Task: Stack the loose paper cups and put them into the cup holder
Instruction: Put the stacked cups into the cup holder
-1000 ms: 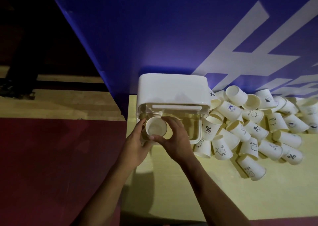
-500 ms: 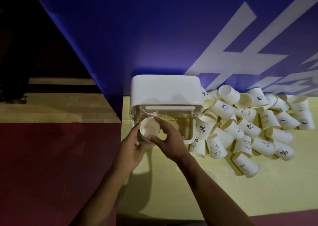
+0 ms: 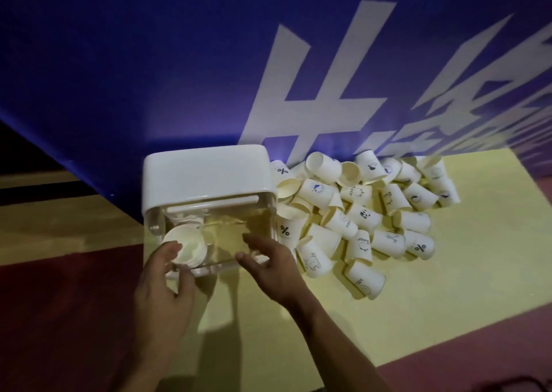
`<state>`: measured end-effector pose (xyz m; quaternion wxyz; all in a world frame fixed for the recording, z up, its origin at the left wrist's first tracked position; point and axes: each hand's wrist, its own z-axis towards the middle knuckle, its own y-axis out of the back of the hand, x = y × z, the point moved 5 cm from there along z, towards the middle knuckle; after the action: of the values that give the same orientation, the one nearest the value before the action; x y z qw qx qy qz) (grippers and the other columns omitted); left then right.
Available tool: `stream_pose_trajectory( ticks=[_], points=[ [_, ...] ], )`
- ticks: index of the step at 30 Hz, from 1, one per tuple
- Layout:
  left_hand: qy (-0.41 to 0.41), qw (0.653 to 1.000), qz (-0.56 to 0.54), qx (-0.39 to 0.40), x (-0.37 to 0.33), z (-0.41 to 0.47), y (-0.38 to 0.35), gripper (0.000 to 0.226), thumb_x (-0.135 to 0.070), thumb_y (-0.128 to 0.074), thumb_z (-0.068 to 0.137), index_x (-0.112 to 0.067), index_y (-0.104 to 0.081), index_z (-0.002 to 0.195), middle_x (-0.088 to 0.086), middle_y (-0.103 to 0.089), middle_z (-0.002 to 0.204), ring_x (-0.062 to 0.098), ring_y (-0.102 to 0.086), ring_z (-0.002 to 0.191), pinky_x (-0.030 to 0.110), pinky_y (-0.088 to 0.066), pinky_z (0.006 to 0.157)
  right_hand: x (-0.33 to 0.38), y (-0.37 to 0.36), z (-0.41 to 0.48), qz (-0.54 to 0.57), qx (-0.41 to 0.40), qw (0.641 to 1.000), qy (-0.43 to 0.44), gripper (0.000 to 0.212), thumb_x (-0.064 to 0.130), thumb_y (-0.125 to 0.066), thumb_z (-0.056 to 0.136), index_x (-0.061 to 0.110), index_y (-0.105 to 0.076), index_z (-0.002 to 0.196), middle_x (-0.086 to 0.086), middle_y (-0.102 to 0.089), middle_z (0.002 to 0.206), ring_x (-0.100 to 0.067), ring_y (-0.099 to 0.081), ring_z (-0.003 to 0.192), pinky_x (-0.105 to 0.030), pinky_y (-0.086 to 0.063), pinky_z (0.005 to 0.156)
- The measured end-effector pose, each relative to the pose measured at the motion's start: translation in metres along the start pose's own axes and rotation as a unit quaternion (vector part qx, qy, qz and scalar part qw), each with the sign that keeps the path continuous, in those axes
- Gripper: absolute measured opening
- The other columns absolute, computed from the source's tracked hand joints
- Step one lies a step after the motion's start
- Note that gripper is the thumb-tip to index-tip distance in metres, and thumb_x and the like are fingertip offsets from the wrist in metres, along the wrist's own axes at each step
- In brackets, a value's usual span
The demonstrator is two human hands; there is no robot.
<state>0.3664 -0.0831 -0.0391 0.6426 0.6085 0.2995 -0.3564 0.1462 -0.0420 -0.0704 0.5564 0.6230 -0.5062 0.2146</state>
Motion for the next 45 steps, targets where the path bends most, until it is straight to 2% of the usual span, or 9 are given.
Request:
stream_pose_trajectory(
  ticks=[2,6,13,25,28,32,36,39,45],
  points=[
    [-0.031,0.999,-0.018,0.035,-0.028,0.001,-0.024,0.038,0.001,-0.069,0.090,-0.014,-0.064,0.124,0.002,-0.070,0.120,0.024,-0.068,0.105,0.030,-0.051,0.092,-0.016,0.032,-0.007,0.016,-0.026,0.999,-0.012,0.045,0.053,-0.068,0.091,0.031,-0.068,0.130,0.017,-0.070,0.125,0.004,-0.064,0.108,-0.026,-0.055,0.095],
    [-0.042,0.988,-0.038,0.141,-0.079,0.001,-0.095,0.038,-0.011,-0.072,0.091,-0.023,-0.060,0.126,-0.007,-0.069,0.116,0.009,-0.067,0.104,0.036,-0.057,0.088,-0.049,0.104,-0.016,0.035,-0.071,0.997,-0.023,0.043,0.044,-0.072,0.093,0.028,-0.068,0.132,0.017,-0.071,0.122,0.007,-0.064,0.108,-0.017,-0.052,0.095],
    [-0.048,0.971,-0.021,0.233,-0.170,-0.008,-0.232,0.041,-0.027,-0.070,0.094,-0.029,-0.057,0.133,-0.009,-0.066,0.125,0.012,-0.064,0.109,0.031,-0.056,0.088,-0.119,0.233,-0.019,0.040,-0.121,0.991,-0.039,0.041,0.043,-0.072,0.093,0.030,-0.068,0.132,0.020,-0.070,0.122,0.010,-0.064,0.104,-0.009,-0.050,0.087],
    [-0.008,0.976,0.041,0.216,-0.254,0.033,-0.388,0.057,-0.037,-0.078,0.087,-0.025,-0.052,0.137,-0.004,-0.059,0.132,0.014,-0.060,0.114,0.039,-0.056,0.093,-0.212,0.363,0.004,0.097,-0.135,0.984,-0.070,0.035,0.032,-0.077,0.091,0.027,-0.070,0.125,0.017,-0.074,0.111,0.000,-0.069,0.099,-0.020,-0.054,0.089],
    [-0.009,0.971,0.089,0.221,-0.267,0.039,-0.420,0.068,-0.039,-0.079,0.086,-0.022,-0.047,0.144,0.001,-0.056,0.138,0.020,-0.058,0.119,0.033,-0.049,0.087,-0.227,0.382,0.013,0.100,-0.134,0.983,-0.081,0.035,0.031,-0.076,0.092,0.029,-0.070,0.126,0.017,-0.073,0.114,0.001,-0.068,0.099,-0.019,-0.053,0.087],
    [0.059,0.970,0.145,0.187,-0.266,0.047,-0.447,0.069,-0.045,-0.078,0.084,-0.016,-0.044,0.136,0.008,-0.057,0.124,0.028,-0.062,0.107,0.033,-0.043,0.071,-0.241,0.400,0.024,0.094,-0.130,0.983,-0.091,0.037,0.035,-0.075,0.092,0.031,-0.070,0.128,0.019,-0.073,0.116,0.002,-0.068,0.101,-0.024,-0.054,0.092],
    [0.092,0.957,0.206,0.182,-0.261,0.054,-0.472,0.072,-0.059,-0.073,0.085,-0.016,-0.040,0.131,0.011,-0.062,0.122,0.033,-0.066,0.101,0.036,-0.047,0.066,-0.252,0.408,0.034,0.101,-0.130,0.981,-0.106,0.034,0.031,-0.076,0.092,0.031,-0.070,0.125,0.019,-0.074,0.114,0.000,-0.070,0.099,-0.032,-0.056,0.094],
    [0.108,0.961,0.183,0.177,-0.259,0.059,-0.490,0.078,-0.060,-0.076,0.083,-0.018,-0.036,0.136,0.013,-0.062,0.126,0.033,-0.067,0.103,0.042,-0.059,0.074,-0.261,0.413,0.040,0.102,-0.134,0.979,-0.119,0.032,0.032,-0.076,0.091,0.029,-0.072,0.123,0.018,-0.074,0.113,0.000,-0.070,0.098,-0.036,-0.058,0.094],
    [0.119,0.961,0.167,0.188,-0.258,0.065,-0.509,0.080,-0.042,-0.082,0.082,-0.016,-0.032,0.139,0.019,-0.060,0.129,0.040,-0.063,0.110,0.049,-0.058,0.085,-0.272,0.448,0.055,0.093,-0.157,0.976,-0.115,0.034,0.032,-0.075,0.093,0.019,-0.072,0.124,0.014,-0.074,0.115,-0.002,-0.072,0.093,-0.030,-0.059,0.086]
  ],
)
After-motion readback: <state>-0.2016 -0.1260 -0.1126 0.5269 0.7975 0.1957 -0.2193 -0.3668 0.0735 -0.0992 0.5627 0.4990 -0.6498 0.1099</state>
